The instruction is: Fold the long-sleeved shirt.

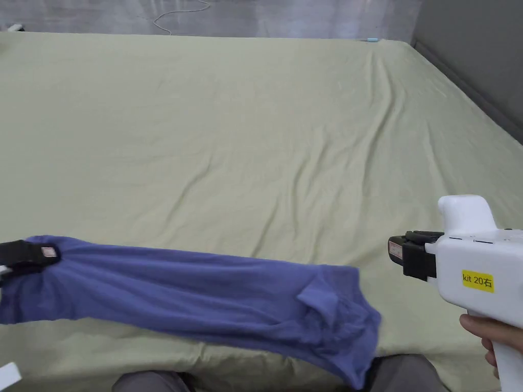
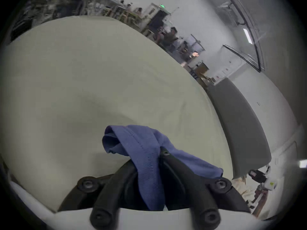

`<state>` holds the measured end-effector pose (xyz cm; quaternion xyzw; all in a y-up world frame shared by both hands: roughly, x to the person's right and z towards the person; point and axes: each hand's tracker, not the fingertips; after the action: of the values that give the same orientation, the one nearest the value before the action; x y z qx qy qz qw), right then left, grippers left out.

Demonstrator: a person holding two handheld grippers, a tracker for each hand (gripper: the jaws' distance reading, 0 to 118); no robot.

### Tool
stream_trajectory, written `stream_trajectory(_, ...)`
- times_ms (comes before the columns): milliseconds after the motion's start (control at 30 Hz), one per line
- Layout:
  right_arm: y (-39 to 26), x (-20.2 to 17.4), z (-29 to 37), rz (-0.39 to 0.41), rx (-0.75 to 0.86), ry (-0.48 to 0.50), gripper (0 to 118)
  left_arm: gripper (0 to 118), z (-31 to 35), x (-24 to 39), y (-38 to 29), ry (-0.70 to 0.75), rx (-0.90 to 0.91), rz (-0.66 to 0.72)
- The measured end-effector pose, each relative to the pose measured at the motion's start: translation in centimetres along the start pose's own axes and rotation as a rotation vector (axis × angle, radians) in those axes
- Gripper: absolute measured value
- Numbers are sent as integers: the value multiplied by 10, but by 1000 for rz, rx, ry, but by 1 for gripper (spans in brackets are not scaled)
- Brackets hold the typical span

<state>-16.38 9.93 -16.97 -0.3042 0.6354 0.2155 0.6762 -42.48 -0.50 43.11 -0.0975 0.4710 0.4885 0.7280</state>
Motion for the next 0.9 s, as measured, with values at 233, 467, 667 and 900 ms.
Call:
stream_trajectory(233,4,-7,-7,20,5,30,0,3,32,71,-17,-162,-94,-31)
stream_trajectory(467,0,-2,-3,9,17,30,0,3,-15,222,-75,-494,-282,-123)
stream_trajectory(667,-11,14,7,-26,33,-2,0,3,-131,309,-169,-349,-533,-249)
stream_trajectory(900,-25,37,16,-26,-2,-47,0,61,-189,299,-214,-363,-643,-142)
